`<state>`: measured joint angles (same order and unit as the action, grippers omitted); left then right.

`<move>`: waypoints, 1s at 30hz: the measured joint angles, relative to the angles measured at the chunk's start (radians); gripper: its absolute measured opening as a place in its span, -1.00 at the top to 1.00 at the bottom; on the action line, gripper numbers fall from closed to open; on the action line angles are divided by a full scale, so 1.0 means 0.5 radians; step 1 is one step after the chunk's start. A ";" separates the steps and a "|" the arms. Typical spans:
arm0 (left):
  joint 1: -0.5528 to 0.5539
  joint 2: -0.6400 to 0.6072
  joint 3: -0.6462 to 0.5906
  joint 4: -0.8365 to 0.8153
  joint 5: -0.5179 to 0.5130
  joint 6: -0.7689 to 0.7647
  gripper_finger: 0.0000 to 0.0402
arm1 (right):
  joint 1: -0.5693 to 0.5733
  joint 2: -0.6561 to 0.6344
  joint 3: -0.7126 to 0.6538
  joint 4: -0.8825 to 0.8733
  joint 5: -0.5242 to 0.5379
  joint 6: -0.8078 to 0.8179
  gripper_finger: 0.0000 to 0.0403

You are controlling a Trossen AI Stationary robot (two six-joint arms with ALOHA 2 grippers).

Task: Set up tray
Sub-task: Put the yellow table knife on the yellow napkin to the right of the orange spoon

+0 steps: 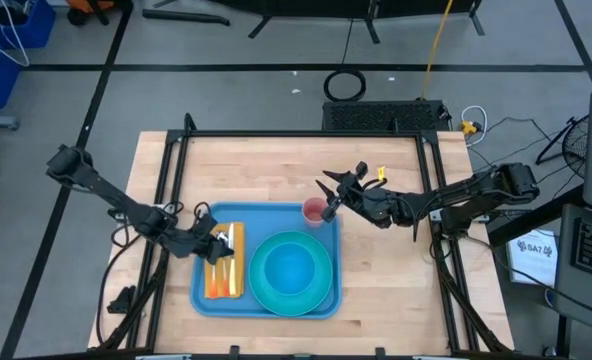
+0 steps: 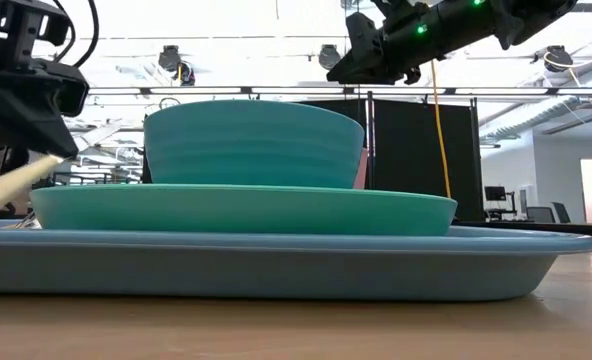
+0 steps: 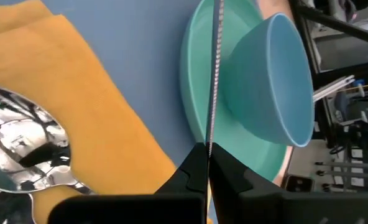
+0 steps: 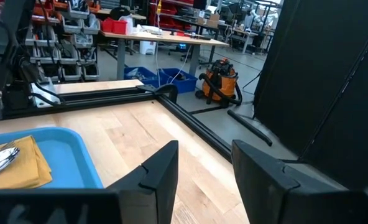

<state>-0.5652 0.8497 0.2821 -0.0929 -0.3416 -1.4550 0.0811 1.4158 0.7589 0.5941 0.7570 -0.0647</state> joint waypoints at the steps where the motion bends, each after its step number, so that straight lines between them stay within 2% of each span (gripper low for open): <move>1: 0.000 0.034 0.000 0.023 0.001 -0.009 0.99 | 0.001 0.000 0.000 0.000 -0.001 0.000 0.31; 12: 0.008 0.317 0.004 0.107 0.093 -0.096 0.97 | 0.001 0.000 0.000 0.000 -0.004 0.000 0.32; 20: 0.054 0.332 0.004 0.095 0.052 -0.042 0.98 | 0.001 0.000 0.000 0.001 -0.004 0.001 0.32; 25: 0.089 0.334 0.002 0.072 0.036 -0.012 0.91 | 0.001 0.000 0.000 0.000 -0.005 0.001 0.33; 30: 0.096 0.333 0.002 0.086 0.005 -0.012 0.97 | 0.001 0.000 0.000 -0.001 -0.005 0.000 0.33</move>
<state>-0.5171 1.0161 0.2832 -0.0497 -0.3391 -1.4612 0.0814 1.4158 0.7589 0.5938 0.7547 -0.0644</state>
